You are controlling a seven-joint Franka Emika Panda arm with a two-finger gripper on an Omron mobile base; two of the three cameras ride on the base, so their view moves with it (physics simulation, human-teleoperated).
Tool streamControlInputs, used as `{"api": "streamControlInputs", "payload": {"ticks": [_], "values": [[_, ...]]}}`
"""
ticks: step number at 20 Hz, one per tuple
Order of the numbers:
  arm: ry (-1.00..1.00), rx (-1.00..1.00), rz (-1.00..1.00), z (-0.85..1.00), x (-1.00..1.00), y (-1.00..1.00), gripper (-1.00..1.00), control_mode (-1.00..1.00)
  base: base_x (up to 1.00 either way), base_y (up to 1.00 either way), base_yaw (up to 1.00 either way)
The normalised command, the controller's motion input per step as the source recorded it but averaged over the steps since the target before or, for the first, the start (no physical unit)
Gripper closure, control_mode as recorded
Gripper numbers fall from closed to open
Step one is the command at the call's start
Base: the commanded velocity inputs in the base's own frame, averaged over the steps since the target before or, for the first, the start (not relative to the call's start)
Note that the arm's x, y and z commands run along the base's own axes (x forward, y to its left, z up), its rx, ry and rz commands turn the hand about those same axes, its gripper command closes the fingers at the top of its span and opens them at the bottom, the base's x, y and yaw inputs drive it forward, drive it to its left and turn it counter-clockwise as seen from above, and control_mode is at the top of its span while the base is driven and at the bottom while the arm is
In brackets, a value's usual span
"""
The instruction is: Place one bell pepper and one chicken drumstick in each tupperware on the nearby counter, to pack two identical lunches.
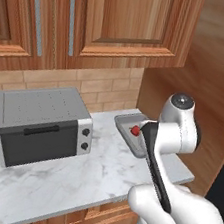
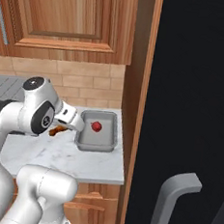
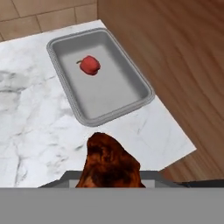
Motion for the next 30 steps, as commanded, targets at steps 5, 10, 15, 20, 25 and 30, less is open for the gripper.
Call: {"api": "streamControlInputs", "payload": {"ticks": [5,10,15,20,25,30], "values": [[-0.13,0.00,-0.11,-0.33,0.20,0.00,1.00,-1.00,0.00,0.00,0.00],[0.00,0.03,-0.03,-0.24,0.31,-0.08,1.00,-1.00,0.00,0.00,0.00],[0.00,0.07,0.00,-0.18,0.46,-0.16,1.00,-1.00,0.00,0.00,0.00],[0.00,0.04,0.00,-0.18,0.53,-0.05,1.00,-1.00,0.00,0.00,0.00],[0.00,0.00,0.00,-0.15,0.48,0.00,1.00,-1.00,0.00,0.00,0.00],[0.00,0.00,-0.01,-0.10,0.44,-0.05,1.00,-1.00,0.00,0.00,0.00]]}}
